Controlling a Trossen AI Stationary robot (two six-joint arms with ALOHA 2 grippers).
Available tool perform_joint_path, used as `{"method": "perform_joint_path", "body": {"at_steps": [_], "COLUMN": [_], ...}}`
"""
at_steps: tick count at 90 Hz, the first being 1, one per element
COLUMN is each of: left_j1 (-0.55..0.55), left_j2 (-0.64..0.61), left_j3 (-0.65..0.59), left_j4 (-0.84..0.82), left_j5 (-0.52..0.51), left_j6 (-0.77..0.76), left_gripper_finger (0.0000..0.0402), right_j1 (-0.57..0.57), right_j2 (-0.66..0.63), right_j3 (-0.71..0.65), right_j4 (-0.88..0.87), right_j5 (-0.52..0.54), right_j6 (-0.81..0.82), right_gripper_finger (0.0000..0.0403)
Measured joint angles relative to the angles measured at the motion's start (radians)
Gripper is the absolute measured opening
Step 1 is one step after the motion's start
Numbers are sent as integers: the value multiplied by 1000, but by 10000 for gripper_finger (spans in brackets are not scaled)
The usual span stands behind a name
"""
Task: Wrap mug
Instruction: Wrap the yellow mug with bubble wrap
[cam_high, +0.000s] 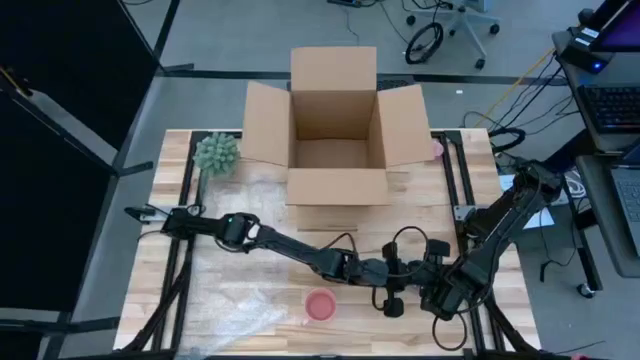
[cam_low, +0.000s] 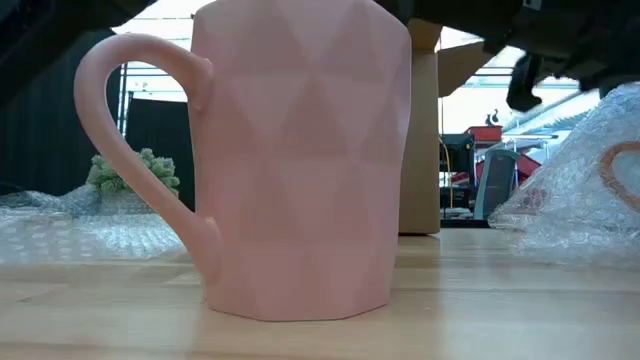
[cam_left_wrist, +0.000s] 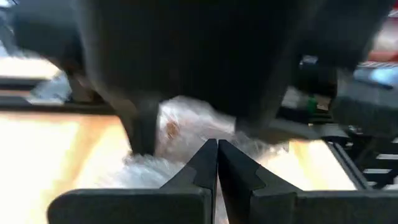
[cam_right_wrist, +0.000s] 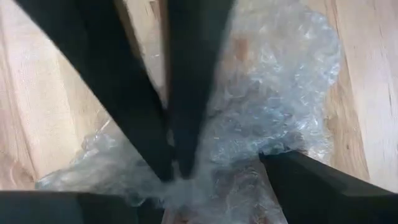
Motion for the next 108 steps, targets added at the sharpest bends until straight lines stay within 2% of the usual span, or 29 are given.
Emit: {"method": "perform_joint_path", "body": {"at_steps": [27,50,64,75,88,108], "left_j1": [2,2,2,2,2,0], "left_j2": [22,23,23,23,24,25], "left_j3": [3,2,2,1,0,0], "left_j4": [-7,-13,-11,-9,2,11], "left_j5": [7,8,9,10,10,12], "left_j6": [18,18,18,18,18,19], "left_gripper_finger": [0,0,0,0,0,0], "right_j1": [-2,-2,-2,-8,-10,-16], "right_j2": [0,-1,-3,-6,-10,-18], "right_j3": [40,213,283,243,145,19], "right_j4": [-46,-286,-406,-414,-284,-143], "right_j5": [-26,-29,19,10,-78,-142], "right_j6": [-9,-14,2,70,147,234], "right_gripper_finger": [231,231,231,231,231,231]}}
